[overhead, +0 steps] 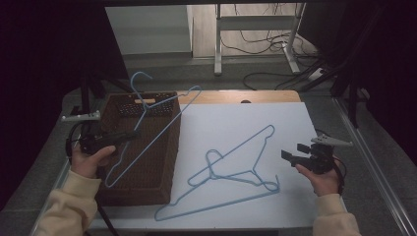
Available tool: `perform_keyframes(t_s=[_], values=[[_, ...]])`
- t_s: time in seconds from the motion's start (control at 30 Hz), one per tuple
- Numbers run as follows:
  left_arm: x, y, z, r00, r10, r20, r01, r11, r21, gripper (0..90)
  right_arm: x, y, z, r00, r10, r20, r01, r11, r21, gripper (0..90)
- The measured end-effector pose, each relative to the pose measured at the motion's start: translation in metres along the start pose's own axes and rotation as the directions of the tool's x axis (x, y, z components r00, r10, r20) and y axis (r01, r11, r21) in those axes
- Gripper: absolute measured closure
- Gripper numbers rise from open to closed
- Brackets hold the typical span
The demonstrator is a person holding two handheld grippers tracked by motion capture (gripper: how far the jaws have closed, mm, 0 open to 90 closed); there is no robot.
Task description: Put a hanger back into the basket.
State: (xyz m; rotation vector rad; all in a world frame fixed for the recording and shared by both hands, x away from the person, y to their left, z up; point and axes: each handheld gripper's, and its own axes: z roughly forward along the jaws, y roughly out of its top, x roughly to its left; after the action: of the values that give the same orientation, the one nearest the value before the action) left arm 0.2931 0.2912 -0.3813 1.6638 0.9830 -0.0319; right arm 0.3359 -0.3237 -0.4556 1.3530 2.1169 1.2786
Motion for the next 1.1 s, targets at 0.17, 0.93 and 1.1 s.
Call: perform_keyframes(t_s=[0.17,0.93,1.1], values=[[0.016,-0.004,-0.008,0.9996,-0.017,-0.025,0.017,0.9999,0.000,85.9,0.000,0.000,0.001,1.0000,-0.001,-0.001,0.001,1.000,0.002,21.3],[0.058,-0.018,-0.034,0.9946,-0.040,-0.096,0.042,0.9989,0.019,85.9,0.001,0.000,0.001,1.0000,-0.004,0.002,0.004,1.000,0.009,21.2],[0.068,-0.023,-0.033,0.9929,-0.048,-0.109,0.051,0.9984,0.026,85.9,0.001,0.000,0.002,1.0000,-0.005,0.001,0.005,1.000,0.013,21.2]])
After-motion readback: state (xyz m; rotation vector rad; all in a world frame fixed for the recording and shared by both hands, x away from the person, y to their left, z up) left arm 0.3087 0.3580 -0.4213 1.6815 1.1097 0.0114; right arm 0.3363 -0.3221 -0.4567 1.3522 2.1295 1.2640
